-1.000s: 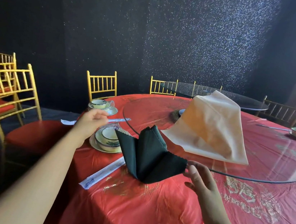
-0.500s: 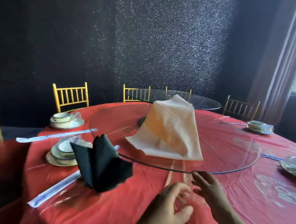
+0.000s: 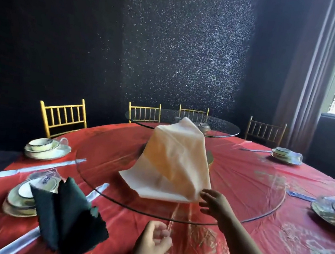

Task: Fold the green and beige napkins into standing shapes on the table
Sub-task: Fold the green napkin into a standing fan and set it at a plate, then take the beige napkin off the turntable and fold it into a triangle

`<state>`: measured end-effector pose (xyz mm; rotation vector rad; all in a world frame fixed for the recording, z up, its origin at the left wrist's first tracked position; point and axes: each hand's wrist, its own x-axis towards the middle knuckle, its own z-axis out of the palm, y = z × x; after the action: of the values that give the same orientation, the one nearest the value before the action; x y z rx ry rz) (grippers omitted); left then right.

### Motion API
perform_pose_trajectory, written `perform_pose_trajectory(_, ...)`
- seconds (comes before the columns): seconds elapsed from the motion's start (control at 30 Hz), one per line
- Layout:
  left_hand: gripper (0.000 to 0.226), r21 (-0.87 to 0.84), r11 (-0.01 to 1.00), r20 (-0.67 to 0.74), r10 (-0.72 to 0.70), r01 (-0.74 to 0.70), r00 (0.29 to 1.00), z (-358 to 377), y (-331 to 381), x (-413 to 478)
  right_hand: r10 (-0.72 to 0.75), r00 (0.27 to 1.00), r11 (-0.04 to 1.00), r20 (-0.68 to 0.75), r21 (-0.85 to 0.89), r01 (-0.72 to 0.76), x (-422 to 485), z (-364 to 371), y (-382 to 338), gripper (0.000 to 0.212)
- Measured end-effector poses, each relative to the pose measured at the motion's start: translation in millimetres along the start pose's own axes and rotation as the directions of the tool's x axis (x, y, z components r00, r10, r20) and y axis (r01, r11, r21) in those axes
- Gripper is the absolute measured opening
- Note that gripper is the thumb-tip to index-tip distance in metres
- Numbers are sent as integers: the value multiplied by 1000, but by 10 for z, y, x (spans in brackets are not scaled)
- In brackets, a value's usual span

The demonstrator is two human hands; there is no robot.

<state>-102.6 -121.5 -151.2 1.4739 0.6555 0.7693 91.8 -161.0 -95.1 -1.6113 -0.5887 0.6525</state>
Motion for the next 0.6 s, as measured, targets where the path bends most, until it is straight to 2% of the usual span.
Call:
perform_pose_trajectory(0.03, 50, 6, 1000, 5, -14, 14, 1000, -5, 1, 23, -13, 1000, 1000, -3, 2, 13, 20, 7, -3, 20)
perform_pose_trajectory(0.1, 28, -28, 999, 9, -33, 33, 999, 6, 3, 77, -98, 994, 990, -53, -103, 92, -11, -4, -13, 7)
perform_pose_trajectory(0.17, 17, -112, 991, -10, -76, 74, 997, 32, 29, 126, -209, 973, 958, -101, -219, 183, -141, -42, -9, 17)
perform_pose_trajectory(0.2, 13, -170, 980, -16, -106, 102, 994, 46, 53, 135, -229, 969, 954, -97, -219, 204, -260, -76, 1, 16)
perform_pose_trajectory(0.27, 7, -256, 957, -30, -148, 136, 988, 83, 115, 114, -201, 980, 973, -5, -120, 199, -537, -182, 52, 20)
perform_pose_trajectory(0.37, 13, -333, 928, -50, -196, 169, 979, 176, 161, 9, -51, 978, 998, 203, -19, 56, -968, -429, 170, 16)
perform_pose_trajectory(0.4, 18, -349, 921, -66, -207, 172, 976, 206, 156, -31, 11, 965, 1000, 261, -10, -8, -1105, -547, 213, 21)
perform_pose_trajectory(0.5, 32, -335, 920, -96, -248, 204, 964, 275, 194, -128, 111, 879, 994, 464, -51, -99, -1413, -799, 291, 79)
perform_pose_trajectory(0.53, 38, -314, 926, -81, -247, 210, 966, 298, 223, -162, 109, 874, 994, 473, -24, -111, -1477, -847, 309, 89)
perform_pose_trajectory(0.6, 37, -260, 945, -4, -205, 197, 979, 350, 272, -229, 104, 934, 976, 343, 146, -163, -1493, -904, 354, 84)
